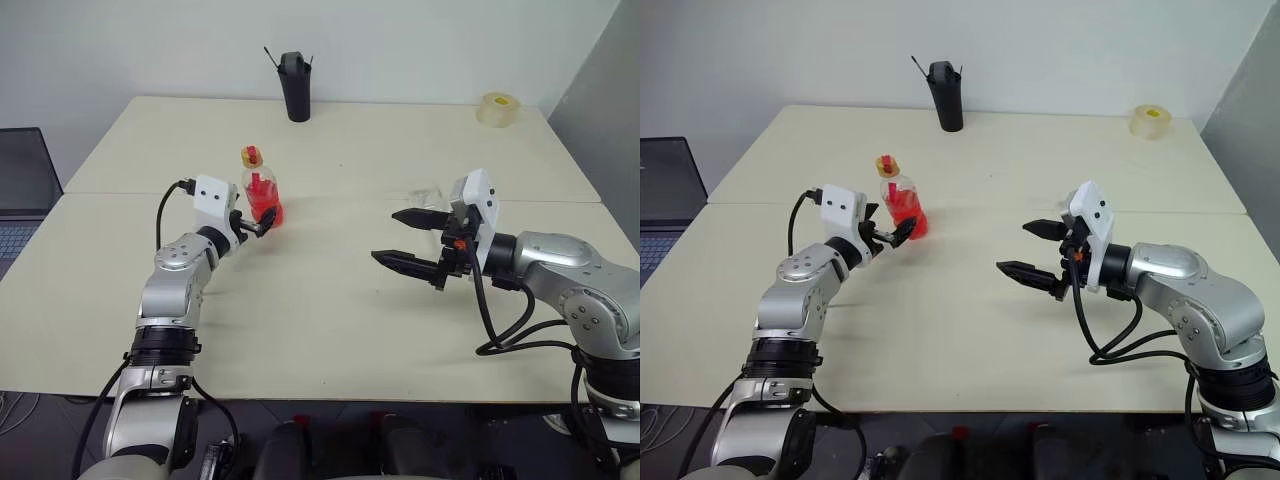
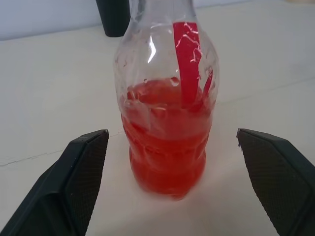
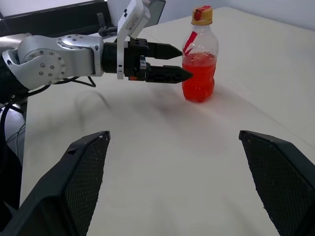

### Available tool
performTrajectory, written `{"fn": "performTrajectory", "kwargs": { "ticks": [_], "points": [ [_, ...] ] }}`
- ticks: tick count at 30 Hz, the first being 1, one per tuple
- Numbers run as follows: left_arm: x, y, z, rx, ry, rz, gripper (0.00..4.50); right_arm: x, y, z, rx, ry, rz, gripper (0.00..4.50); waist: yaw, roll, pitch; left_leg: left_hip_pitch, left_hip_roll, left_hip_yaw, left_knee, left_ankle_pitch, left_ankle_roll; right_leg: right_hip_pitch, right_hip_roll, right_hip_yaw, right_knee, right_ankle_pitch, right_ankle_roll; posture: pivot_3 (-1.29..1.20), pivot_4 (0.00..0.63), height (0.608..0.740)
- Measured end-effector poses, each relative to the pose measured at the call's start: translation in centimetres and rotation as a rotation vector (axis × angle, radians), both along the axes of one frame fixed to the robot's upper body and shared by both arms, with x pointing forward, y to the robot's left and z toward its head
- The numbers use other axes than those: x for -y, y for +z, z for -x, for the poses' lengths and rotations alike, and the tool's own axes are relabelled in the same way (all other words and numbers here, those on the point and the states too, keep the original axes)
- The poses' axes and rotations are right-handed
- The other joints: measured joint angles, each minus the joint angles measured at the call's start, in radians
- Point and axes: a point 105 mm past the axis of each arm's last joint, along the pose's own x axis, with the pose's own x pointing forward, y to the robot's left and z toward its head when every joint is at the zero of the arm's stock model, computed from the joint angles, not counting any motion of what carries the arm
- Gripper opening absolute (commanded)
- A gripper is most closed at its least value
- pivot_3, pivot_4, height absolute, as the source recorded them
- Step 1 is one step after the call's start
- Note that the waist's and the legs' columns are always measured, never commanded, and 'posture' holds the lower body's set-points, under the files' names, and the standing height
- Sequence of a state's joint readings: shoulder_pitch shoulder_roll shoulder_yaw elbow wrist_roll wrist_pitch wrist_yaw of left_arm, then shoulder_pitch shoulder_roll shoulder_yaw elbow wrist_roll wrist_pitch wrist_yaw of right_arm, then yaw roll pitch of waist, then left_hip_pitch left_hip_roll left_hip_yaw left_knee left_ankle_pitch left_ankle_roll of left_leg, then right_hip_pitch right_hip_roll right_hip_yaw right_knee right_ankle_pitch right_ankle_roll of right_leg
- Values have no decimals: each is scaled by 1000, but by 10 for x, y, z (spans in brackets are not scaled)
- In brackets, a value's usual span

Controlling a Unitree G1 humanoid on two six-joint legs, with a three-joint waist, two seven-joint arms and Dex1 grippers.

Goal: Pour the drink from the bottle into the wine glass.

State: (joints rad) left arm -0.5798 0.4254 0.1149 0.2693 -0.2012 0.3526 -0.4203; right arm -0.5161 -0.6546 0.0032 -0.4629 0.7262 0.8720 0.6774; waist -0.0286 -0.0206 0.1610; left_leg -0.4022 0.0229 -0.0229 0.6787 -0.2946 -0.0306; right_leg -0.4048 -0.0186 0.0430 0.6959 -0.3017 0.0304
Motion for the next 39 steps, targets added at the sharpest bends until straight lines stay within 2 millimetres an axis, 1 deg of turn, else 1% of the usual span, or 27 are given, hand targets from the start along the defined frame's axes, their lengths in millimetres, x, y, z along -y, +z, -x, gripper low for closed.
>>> {"fn": "performTrajectory", "kwargs": {
  "ticks": [3, 5, 8, 14, 18, 21, 25, 28, 35, 36, 37, 39],
  "points": [
    [0, 2, 0, 13, 8, 4, 4473, 0, 0, 0, 1, -3, 0, 4500, 0, 0, 0, 0, 0, 0, 0, 0, 0, 0, 0, 0, 0, 0, 0, 0, 150, 740],
    [0, -1, -2, 7, 20, 19, 4473, 0, 0, 0, 2, -5, 0, 4500, 0, 0, 0, 0, 0, 0, 0, 0, 0, 0, 0, 0, 0, 0, 0, 0, 150, 740],
    [4, -5, -13, -4, 38, 51, 4473, -1, 0, 0, 2, -4, 0, 4500, 1, 0, 0, 0, -1, 0, 0, 0, 0, 0, 0, 0, 0, 0, 0, 0, 150, 740],
    [9, -1, -30, 22, 65, 59, 4473, -2, -2, 0, -2, -2, 5, 4500, 1, 0, 0, 0, -1, 0, 0, 0, 0, 0, 0, -1, 0, 0, 0, 0, 150, 740],
    [18, -12, -37, -2, 48, 74, 4473, -3, -1, 1, 6, -6, 7, 4500, 1, 0, 0, 0, -1, 0, 0, 0, 0, 0, 0, -1, 0, 0, 0, 0, 150, 740],
    [22, -14, -44, -6, 48, 75, 4473, -3, -1, 2, 8, -7, 8, 4500, 1, 0, 0, 0, -2, 0, 0, 0, 0, 0, 1, -1, 0, 0, 0, 0, 150, 740],
    [23, -16, -51, 9, 75, 64, 4473, -4, -2, 2, 6, -10, 12, 4500, 0, 0, 0, 0, -3, 0, 0, 0, 0, 0, 1, -1, 0, 0, 0, 0, 150, 740],
    [23, -18, -55, 11, 99, 64, 4473, -4, -2, 1, 7, -20, 11, 4500, 0, 0, 0, 0, -9, -1, 0, 0, 0, 0, 0, -1, 0, 0, 0, 0, 150, 740],
    [28, -24, -56, 32, 116, 90, 4473, -5, -2, 2, 11, -26, 13, 4500, 0, 0, 0, 0, -10, -1, 0, 0, 0, 0, 0, -1, 0, 0, 0, 0, 150, 740],
    [28, -23, -57, 42, 123, 92, 4100, -5, -2, 2, 11, -28, 14, 4500, 0, 0, 0, 0, -10, -2, 0, 0, 0, 0, 0, -1, 0, 0, 0, 0, 150, 740],
    [28, -21, -57, 54, 129, 98, 3974, -4, -3, 2, 9, -31, 14, 4500, 1, 0, 0, -1, -10, -2, 0, 0, 0, 0, 0, -2, 0, 0, 0, 0, 150, 740],
    [26, -17, -57, 84, 144, 105, 3374, -3, -5, 2, 2, -38, 16, 4500, 0, 0, 0, -1, -9, -2, 0, 0, 0, 0, -1, -2, 0, 0, 0, 0, 150, 740]
  ]
}}
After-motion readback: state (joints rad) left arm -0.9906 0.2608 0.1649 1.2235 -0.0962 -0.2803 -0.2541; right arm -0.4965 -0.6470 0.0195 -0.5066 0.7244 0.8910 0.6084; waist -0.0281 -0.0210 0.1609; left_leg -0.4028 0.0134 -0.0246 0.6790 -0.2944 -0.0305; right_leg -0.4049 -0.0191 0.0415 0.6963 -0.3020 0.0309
